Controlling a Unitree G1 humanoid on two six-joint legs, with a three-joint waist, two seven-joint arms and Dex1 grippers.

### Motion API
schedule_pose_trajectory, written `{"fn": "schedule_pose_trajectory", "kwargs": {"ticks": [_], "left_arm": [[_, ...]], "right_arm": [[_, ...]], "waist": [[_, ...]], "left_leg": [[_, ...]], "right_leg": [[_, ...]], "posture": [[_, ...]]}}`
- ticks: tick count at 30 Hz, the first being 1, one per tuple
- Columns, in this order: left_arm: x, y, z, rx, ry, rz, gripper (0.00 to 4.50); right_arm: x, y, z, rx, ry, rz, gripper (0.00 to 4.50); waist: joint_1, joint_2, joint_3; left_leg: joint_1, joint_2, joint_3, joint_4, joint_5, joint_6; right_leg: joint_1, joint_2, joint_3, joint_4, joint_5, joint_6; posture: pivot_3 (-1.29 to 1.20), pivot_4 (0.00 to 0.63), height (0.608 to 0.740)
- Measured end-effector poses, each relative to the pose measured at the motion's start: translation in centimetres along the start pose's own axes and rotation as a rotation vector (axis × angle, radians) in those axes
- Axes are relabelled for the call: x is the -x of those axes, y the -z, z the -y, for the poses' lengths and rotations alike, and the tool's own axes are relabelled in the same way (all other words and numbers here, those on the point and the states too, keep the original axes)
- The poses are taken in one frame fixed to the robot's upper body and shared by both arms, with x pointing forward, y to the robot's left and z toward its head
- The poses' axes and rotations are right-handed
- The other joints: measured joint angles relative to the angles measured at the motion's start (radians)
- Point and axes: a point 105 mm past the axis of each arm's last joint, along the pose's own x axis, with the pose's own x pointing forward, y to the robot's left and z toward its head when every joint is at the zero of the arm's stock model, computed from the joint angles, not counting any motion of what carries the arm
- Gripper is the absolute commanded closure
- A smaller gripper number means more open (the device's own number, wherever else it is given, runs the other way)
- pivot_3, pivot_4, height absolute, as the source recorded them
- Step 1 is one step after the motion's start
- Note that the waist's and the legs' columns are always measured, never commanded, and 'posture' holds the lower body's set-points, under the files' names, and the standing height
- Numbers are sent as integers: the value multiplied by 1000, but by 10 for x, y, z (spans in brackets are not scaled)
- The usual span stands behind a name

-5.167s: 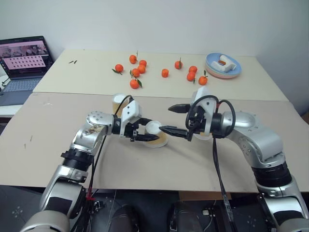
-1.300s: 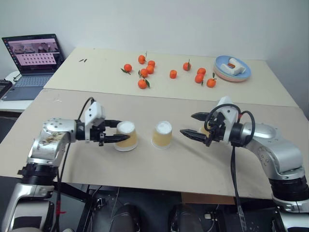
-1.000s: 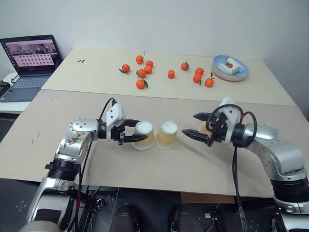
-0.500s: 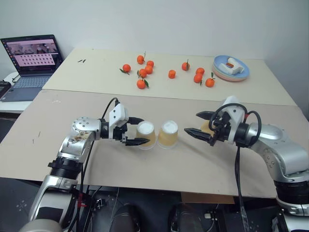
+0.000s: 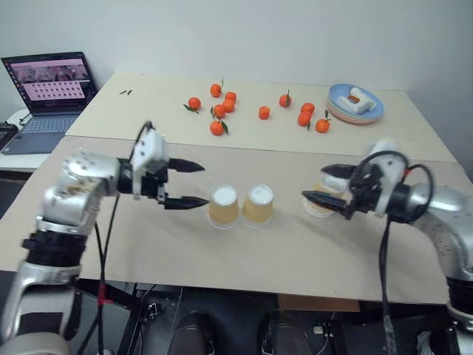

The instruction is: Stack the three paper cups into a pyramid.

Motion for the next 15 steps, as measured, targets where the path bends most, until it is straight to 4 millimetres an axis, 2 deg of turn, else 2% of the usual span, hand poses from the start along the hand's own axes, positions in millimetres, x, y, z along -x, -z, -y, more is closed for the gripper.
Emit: {"fn": "schedule_pose_trajectory", "kwargs": {"ticks": [3, 5, 8, 10, 11, 13, 15], "left_arm": [[-1, -7, 4, 5, 15, 14, 66], [-2, -8, 4, 17, 15, 22, 66], [-4, -11, 6, 19, 21, 29, 66], [-6, -13, 7, 9, 21, 33, 66], [-7, -13, 8, 8, 24, 39, 66], [-8, -14, 9, 9, 25, 43, 66], [-9, -14, 9, 12, 25, 44, 66]], "right_arm": [[30, -18, 22, 7, 74, 45, 0], [42, -16, 31, -4, 109, 35, 0], [54, 19, 45, -68, 155, -77, 0], [55, 57, 52, -90, 169, -212, 0], [55, 79, 54, -109, 172, -279, 0], [49, 109, 50, -153, 150, -341, 0], [41, 123, 48, -174, 132, -353, 0]], "waist": [[2, 0, 0], [-1, 0, 0], [-2, 0, 0], [-3, 0, 0], [-5, 0, 0], [-9, 1, 1], [-12, 4, 3]], "left_leg": [[0, 0, 0, 0, 0, 0], [0, 0, 0, 0, 0, 0], [0, 0, 0, 0, 0, 0], [0, 0, 0, 0, 0, 0], [0, 1, 0, 0, 0, 0], [0, 1, 1, 0, 0, 0], [0, 1, 1, 0, 0, 0]], "right_leg": [[1, 0, -1, -1, 0, 0], [1, 1, 0, -1, 0, 0], [1, 1, 0, -1, 0, 0], [1, 1, 0, -1, 0, 1], [1, 1, 0, -1, -2, 3], [0, 1, 1, 0, -3, 5], [-2, 1, 3, 1, -3, 5]], "posture": [[0, 150, 663], [0, 150, 663], [0, 150, 663], [0, 150, 663], [0, 150, 663], [0, 150, 663], [0, 150, 663]]}}
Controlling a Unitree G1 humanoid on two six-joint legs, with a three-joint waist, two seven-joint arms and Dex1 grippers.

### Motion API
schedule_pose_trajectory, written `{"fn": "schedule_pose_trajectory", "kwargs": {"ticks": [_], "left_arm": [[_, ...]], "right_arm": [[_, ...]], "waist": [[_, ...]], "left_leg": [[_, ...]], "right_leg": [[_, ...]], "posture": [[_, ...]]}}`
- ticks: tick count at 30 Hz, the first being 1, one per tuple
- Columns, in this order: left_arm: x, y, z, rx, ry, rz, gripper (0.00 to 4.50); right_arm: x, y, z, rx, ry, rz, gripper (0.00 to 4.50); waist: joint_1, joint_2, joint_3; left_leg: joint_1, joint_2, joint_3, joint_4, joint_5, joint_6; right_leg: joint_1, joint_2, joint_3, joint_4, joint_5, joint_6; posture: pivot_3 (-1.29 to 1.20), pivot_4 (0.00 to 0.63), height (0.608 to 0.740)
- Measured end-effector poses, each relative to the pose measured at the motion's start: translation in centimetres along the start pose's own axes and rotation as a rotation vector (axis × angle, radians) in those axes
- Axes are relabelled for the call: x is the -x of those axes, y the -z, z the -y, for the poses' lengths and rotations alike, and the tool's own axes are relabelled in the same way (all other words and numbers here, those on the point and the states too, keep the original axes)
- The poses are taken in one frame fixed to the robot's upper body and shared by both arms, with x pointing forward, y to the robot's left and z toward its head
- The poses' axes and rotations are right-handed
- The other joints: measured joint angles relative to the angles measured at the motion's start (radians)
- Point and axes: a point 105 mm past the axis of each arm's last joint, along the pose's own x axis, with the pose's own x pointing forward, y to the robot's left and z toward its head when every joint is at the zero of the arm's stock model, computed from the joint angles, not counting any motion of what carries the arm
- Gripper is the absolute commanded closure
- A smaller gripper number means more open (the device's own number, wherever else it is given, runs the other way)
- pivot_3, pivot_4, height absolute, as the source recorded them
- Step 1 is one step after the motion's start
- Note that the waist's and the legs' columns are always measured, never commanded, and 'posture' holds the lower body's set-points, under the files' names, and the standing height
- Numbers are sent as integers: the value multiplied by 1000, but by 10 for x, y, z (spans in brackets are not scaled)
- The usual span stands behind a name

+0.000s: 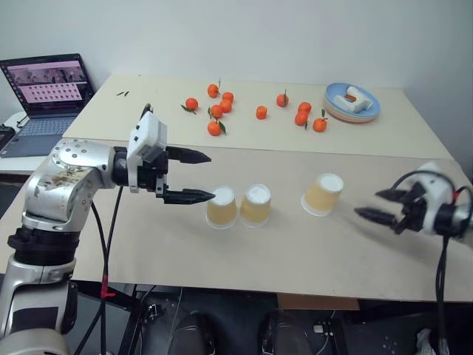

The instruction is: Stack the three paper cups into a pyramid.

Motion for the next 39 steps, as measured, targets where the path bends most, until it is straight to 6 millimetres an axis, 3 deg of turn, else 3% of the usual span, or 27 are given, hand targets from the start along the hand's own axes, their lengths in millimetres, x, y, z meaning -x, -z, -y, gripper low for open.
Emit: {"fn": "schedule_pose_trajectory", "kwargs": {"ticks": [5, 10, 18, 23, 26, 31, 39], "left_arm": [[-3, -1, 1, 0, -2, 5, 66], [-4, 0, 0, 1, -7, 2, 66], [-4, 0, -1, 1, -17, 1, 66], [-4, 0, -1, 1, -21, 2, 66], [-7, 4, 2, 7, -22, 7, 66], [-9, 8, 2, 20, -37, 9, 66], [-9, 9, 2, 21, -41, 10, 66]], "right_arm": [[-17, -25, 7, 22, -2, 83, 0], [-29, -43, -2, 30, -58, 147, 0], [-32, -54, -27, 71, -204, 157, 0], [-34, -56, -28, 67, -205, 159, 0], [-45, -70, -33, 78, -214, 197, 0], [-56, -77, -31, 54, -204, 214, 0], [-60, -84, -30, 67, -204, 228, 0]], "waist": [[-8, 1, 0], [-3, 1, 0], [4, 1, 0], [4, 1, 0], [-3, 1, 0], [-2, 1, 0], [3, 1, 0]], "left_leg": [[0, 0, 0, 0, 0, 0], [0, -1, 0, 1, 0, 0], [0, -1, 0, 1, 0, 0], [0, -1, 0, 1, 0, 0], [0, -1, 1, 1, 0, 0], [0, -1, 1, 1, 0, 0], [0, -1, 1, 1, 0, 0]], "right_leg": [[-1, 0, 1, 2, 0, -1], [-1, -1, 1, 2, 2, -4], [-1, -1, 0, 2, 2, -4], [0, -1, 0, 2, 2, -4], [-1, 0, 1, 2, 2, -4], [-1, -1, 0, 2, 2, -4], [-1, -1, 0, 2, 2, -4]], "posture": [[0, 150, 663], [0, 150, 663], [0, 150, 663], [0, 150, 663], [0, 150, 663], [0, 150, 663], [0, 150, 663]]}}
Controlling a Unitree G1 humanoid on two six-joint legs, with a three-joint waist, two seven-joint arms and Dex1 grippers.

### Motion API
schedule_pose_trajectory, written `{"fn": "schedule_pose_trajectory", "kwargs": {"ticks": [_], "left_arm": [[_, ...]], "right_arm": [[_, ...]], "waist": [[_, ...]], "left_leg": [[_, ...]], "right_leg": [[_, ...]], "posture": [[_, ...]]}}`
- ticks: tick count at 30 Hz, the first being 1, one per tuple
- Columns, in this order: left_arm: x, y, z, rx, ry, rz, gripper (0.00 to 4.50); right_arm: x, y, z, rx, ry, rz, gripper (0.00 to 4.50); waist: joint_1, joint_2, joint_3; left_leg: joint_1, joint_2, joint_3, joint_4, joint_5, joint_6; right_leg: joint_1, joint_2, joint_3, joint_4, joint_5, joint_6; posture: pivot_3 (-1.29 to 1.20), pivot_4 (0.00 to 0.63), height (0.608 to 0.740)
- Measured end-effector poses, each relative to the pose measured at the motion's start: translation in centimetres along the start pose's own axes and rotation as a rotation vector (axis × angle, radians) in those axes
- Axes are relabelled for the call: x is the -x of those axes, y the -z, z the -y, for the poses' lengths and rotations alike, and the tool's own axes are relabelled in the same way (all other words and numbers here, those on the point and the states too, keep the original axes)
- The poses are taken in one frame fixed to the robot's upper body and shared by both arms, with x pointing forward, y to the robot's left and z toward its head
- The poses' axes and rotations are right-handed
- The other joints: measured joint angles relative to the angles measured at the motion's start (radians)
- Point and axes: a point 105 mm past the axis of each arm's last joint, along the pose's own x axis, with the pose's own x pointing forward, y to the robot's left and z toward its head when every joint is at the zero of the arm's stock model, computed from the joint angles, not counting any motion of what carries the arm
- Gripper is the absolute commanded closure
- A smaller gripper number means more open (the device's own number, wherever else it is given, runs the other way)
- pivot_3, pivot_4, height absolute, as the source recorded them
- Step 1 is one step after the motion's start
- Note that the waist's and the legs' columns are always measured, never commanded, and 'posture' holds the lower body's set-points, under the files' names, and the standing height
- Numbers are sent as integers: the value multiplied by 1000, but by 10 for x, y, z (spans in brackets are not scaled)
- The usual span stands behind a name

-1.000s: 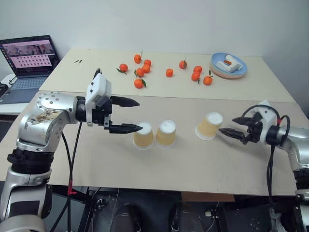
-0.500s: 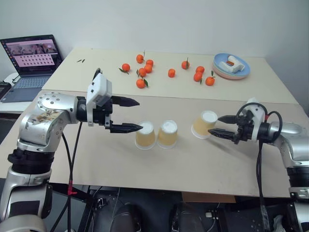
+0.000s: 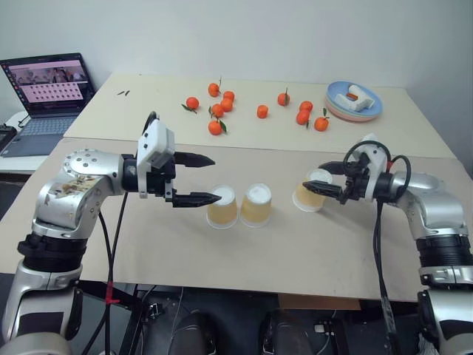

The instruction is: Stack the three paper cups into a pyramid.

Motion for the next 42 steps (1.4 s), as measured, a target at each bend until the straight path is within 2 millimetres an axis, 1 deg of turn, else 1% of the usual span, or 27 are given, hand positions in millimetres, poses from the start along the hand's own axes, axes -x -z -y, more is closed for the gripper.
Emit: {"fn": "schedule_pose_trajectory", "kwargs": {"ticks": [3, 6, 7, 9, 14, 16, 18, 20, 21, 23, 24, 26, 28, 29, 31, 34, 36, 38, 40, 42], "left_arm": [[0, 0, 0, -7, -2, 2, 66], [0, 0, 0, -8, -3, 2, 0], [0, 0, 0, -8, -3, 2, 0], [0, 0, 0, -9, -4, 2, 0], [0, 0, -1, -10, -5, 2, 0], [0, 0, -1, -9, -9, 1, 0], [2, 1, -2, -9, -20, 1, 0], [5, 4, -3, -5, -40, 2, 0], [7, 6, -4, -1, -50, -1, 0], [12, 9, -6, 9, -73, -4, 0], [13, 10, -7, 10, -84, -4, 0], [15, 12, -6, 17, -91, -6, 0], [16, 17, -6, 33, -101, -11, 0], [16, 18, -5, 36, -104, -12, 0], [15, 18, -4, 33, -107, -12, 0], [18, 21, -4, 42, -116, -19, 0], [19, 23, -4, 48, -126, -23, 0], [19, 22, -3, 38, -123, -21, 0], [18, 21, -2, 33, -122, -20, 0], [19, 21, -3, 33, -130, -20, 0]], "right_arm": [[0, 2, 1, -9, -1, -3, 0], [1, 4, 2, -10, 0, -4, 759], [1, 4, 2, -11, 2, -4, 1138], [1, 5, 2, -12, 3, -5, 1732], [1, 4, 2, -9, 1, -2, 1739], [1, 0, 1, 3, -1, 9, 1739], [0, -9, -3, 19, -16, 27, 1739], [-1, -27, -10, 45, -50, 61, 1739], [0, -40, -12, 64, -65, 76, 1739], [3, -75, -16, 117, -94, 124, 1739], [4, -93, -20, 142, -118, 155, 1739], [5, -123, -32, 196, -165, 197, 1739], [-1, -147, -49, 215, -249, 225, 1739], [-6, -152, -58, 221, -288, 223, 1739], [-17, -157, -76, 206, -377, 207, 1739], [-26, -154, -90, 160, -455, 178, 1739], [-36, -161, -112, 144, -560, 171, 1739], [-44, -169, -139, 205, -663, 149, 1739], [-45, -168, -144, 218, -681, 134, 1739], [-49, -162, -145, 215, -693, 105, 1739]], "waist": [[-1, 0, 0], [-1, 0, 0], [-1, 0, 0], [-1, 0, 0], [-1, 0, 0], [-1, 0, 0], [-1, 0, 0], [-5, 1, 1], [-8, 1, 1], [-12, 2, 1], [-15, 2, 1], [-18, 2, 1], [-21, 2, 1], [-22, 2, 1], [-22, 2, 1], [-17, 2, 1], [-20, 2, 1], [-22, 2, 1], [-20, 2, 1], [-15, 1, 1]], "left_leg": [[0, 0, 0, 0, 0, 0], [0, 0, 0, 0, 0, 0], [0, 0, 0, 0, 0, 0], [0, 0, 0, 0, 0, 0], [0, 0, 0, 0, 0, 0], [0, 0, 0, 0, 0, 0], [0, 0, 0, 0, 0, 0], [0, 0, 0, 0, 0, 0], [0, 0, 0, 0, 0, 0], [0, 1, 0, 0, 0, 0], [0, 1, 0, 0, 0, 0], [0, 1, 0, -1, 0, 0], [0, 1, 0, -1, 0, 0], [0, 1, 0, -1, 0, 0], [0, 1, 0, -1, 0, 0], [-1, -1, 0, -1, 0, 0], [-1, -1, 0, -1, 0, 0], [-1, 0, 0, -1, 0, 0], [-1, 0, 0, -1, 0, 0], [-1, -1, -1, 0, 0, 0]], "right_leg": [[0, 0, 0, 0, 0, 0], [0, 0, 0, 0, 0, 0], [0, 0, 0, 0, 0, 0], [0, 0, 0, 0, 0, 0], [0, 0, 0, 0, 0, 0], [0, 0, 0, 0, 0, 0], [0, 0, 0, 0, 0, 0], [-1, 0, 1, 1, 0, 0], [-2, 0, 1, 1, 0, 0], [-2, 0, 1, 1, 0, -1], [-2, 0, 1, 1, 0, -1], [-1, 0, 1, 1, 0, -1], [-1, 0, 1, 1, 0, -1], [-1, 0, 1, 1, 0, -1], [-1, 0, 0, 1, 0, -1], [-1, 0, 0, 1, 0, -1], [-2, 0, 0, 1, 0, -1], [-2, 1, 0, 1, 0, -1], [-1, 0, -1, 0, 0, -1], [0, -1, -1, 0, 0, -1]], "posture": [[0, 150, 663], [0, 150, 663], [0, 150, 663], [0, 150, 663], [0, 150, 663], [0, 150, 663], [0, 150, 663], [0, 150, 663], [0, 150, 663], [0, 150, 663], [0, 150, 663], [0, 150, 663], [0, 150, 663], [0, 150, 663], [0, 150, 663], [0, 150, 663], [0, 150, 663], [0, 150, 663], [0, 150, 663], [0, 150, 663]]}}
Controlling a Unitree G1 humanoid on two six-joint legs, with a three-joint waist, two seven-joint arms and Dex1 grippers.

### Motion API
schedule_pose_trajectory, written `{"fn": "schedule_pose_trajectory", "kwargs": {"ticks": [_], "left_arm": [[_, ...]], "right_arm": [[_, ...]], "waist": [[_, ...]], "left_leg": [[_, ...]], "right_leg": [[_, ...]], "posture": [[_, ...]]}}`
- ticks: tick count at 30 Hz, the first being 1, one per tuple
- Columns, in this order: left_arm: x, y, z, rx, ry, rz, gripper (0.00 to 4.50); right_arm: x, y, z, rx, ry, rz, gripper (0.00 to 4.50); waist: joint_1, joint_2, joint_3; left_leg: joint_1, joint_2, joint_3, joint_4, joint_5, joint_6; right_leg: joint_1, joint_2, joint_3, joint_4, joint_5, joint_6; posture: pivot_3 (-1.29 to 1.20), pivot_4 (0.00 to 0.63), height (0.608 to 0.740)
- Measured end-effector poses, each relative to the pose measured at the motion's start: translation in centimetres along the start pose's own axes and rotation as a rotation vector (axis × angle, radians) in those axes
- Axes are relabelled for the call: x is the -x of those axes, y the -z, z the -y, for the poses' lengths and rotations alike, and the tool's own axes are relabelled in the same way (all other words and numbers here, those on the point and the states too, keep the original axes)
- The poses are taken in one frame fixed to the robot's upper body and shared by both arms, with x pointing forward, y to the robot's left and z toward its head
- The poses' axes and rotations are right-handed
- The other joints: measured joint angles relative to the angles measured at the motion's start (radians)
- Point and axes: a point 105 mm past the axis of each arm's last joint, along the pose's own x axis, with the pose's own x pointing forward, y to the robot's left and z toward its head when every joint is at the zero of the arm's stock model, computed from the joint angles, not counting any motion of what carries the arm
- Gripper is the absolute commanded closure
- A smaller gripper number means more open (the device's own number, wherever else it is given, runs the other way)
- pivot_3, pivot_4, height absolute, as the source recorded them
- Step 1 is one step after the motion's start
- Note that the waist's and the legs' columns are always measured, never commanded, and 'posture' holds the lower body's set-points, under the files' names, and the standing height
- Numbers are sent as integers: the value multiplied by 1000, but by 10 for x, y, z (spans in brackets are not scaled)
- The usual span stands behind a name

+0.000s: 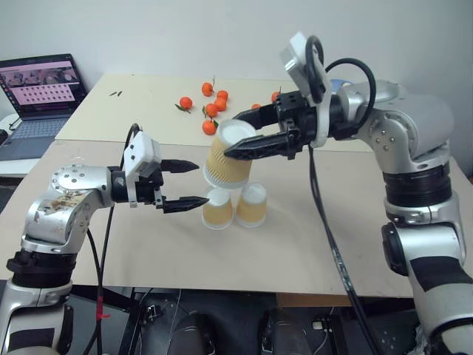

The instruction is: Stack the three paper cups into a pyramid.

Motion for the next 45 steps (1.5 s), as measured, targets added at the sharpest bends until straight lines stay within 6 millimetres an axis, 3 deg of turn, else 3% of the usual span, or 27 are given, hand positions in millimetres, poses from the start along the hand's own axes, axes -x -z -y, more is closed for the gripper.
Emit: {"fn": "schedule_pose_trajectory", "kwargs": {"ticks": [8, 17, 30, 32, 35, 41, 45], "left_arm": [[-1, -2, 1, -7, 1, 1, 0], [-1, -3, 2, -13, 3, 2, 0], [0, -2, 2, -10, 4, -5, 0], [0, -2, 2, -10, 4, -5, 0], [0, -2, 2, -10, 4, -6, 0], [0, -2, 2, -10, 3, -6, 0], [0, -2, 2, -10, 2, -6, 0]], "right_arm": [[-12, 15, 5, 3, -8, -58, 1739], [-12, 45, 24, -26, 38, -119, 1739], [-12, 51, 27, -23, 28, -135, 1739], [-12, 51, 27, -20, 29, -136, 728], [-12, 51, 28, -18, 33, -136, 51], [-9, 47, 30, -14, 49, -113, 51], [4, 29, 26, -8, 48, -46, 51]], "waist": [[-6, 0, 0], [-7, 0, 0], [-7, 0, 0], [-7, 0, 0], [-7, 0, 0], [-7, 0, 0], [-5, 0, 0]], "left_leg": [[0, 0, 0, -1, 0, 0], [0, 0, 0, -1, 0, 0], [0, 1, 0, -1, 0, 0], [0, 1, 0, -1, 0, 0], [0, 1, 0, -1, 0, 0], [0, 1, 0, -1, 0, 0], [-1, 0, 0, -1, 0, 0]], "right_leg": [[-1, 0, 0, 0, 0, 0], [-1, 1, 0, 0, 0, 0], [-1, 0, 0, 0, 0, 0], [-1, 1, 0, 0, 0, 0], [-1, 0, 0, 0, 0, 0], [-1, 1, 0, 0, 0, 0], [-1, 0, 0, 0, 0, 0]], "posture": [[0, 150, 663], [0, 150, 663], [0, 150, 663], [0, 150, 663], [0, 150, 663], [0, 150, 663], [0, 150, 663]]}}
